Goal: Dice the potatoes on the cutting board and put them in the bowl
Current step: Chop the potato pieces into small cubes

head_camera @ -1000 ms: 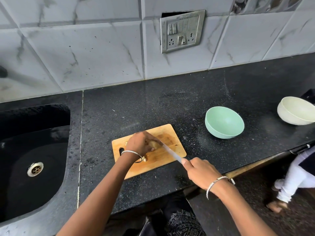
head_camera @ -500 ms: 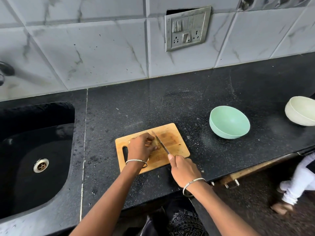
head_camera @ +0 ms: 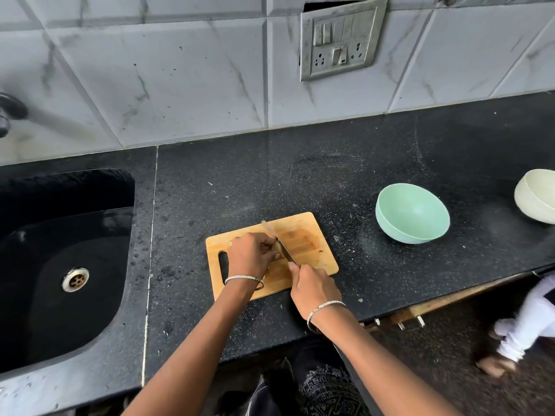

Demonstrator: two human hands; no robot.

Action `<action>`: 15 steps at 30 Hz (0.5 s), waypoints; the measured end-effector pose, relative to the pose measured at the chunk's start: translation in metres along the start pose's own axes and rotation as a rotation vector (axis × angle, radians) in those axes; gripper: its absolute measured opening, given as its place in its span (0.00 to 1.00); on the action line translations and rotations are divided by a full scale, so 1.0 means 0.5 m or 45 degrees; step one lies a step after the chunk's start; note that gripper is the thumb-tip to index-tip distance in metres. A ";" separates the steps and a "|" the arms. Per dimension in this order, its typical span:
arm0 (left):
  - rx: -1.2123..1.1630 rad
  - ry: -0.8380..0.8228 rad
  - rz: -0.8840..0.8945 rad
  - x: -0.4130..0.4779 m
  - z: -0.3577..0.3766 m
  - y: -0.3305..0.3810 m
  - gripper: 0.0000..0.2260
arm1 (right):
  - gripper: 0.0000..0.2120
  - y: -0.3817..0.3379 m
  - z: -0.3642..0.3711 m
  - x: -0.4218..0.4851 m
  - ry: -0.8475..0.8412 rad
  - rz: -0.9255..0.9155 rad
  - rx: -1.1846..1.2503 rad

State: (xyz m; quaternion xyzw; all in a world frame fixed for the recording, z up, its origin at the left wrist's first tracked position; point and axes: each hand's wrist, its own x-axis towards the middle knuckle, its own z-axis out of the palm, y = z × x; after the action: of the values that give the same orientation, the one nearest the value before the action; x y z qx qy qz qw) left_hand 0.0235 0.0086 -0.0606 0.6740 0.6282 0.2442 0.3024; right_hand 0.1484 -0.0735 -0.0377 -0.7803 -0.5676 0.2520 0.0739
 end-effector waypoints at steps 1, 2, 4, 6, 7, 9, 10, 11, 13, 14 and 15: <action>0.003 0.008 0.000 -0.002 0.001 0.000 0.12 | 0.23 -0.005 0.003 0.004 0.008 -0.002 -0.016; 0.015 0.018 0.005 -0.003 0.001 0.001 0.11 | 0.22 -0.007 0.007 0.007 0.021 -0.009 -0.030; 0.046 0.025 0.009 -0.007 0.002 0.003 0.10 | 0.22 -0.006 0.012 0.008 0.046 -0.018 -0.054; 0.073 0.028 0.023 -0.010 0.003 0.005 0.09 | 0.22 -0.004 0.016 0.007 0.070 -0.021 -0.070; 0.080 0.029 0.028 -0.011 0.003 0.006 0.09 | 0.22 -0.005 0.017 0.006 0.076 -0.020 -0.076; 0.076 0.027 0.026 -0.013 0.002 0.006 0.09 | 0.22 -0.009 0.018 0.005 0.082 -0.018 -0.080; 0.069 0.023 0.028 -0.013 0.002 0.006 0.09 | 0.22 -0.010 0.017 0.004 0.081 -0.014 -0.081; 0.060 0.018 0.028 -0.012 0.003 0.005 0.10 | 0.22 -0.009 0.017 0.003 0.076 -0.010 -0.085; 0.045 0.012 0.027 -0.013 0.002 0.006 0.10 | 0.22 -0.003 0.020 -0.006 0.061 0.001 -0.095; 0.039 0.012 0.024 -0.013 0.001 0.006 0.10 | 0.22 0.003 0.025 -0.013 0.057 0.004 -0.105; 0.030 0.015 0.023 -0.013 -0.001 0.007 0.10 | 0.22 0.009 0.030 -0.021 0.059 0.006 -0.119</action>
State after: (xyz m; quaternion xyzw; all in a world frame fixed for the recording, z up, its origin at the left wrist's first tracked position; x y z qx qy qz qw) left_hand 0.0250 0.0021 -0.0577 0.6818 0.6267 0.2435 0.2884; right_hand 0.1427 -0.0872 -0.0493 -0.7899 -0.5749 0.2074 0.0499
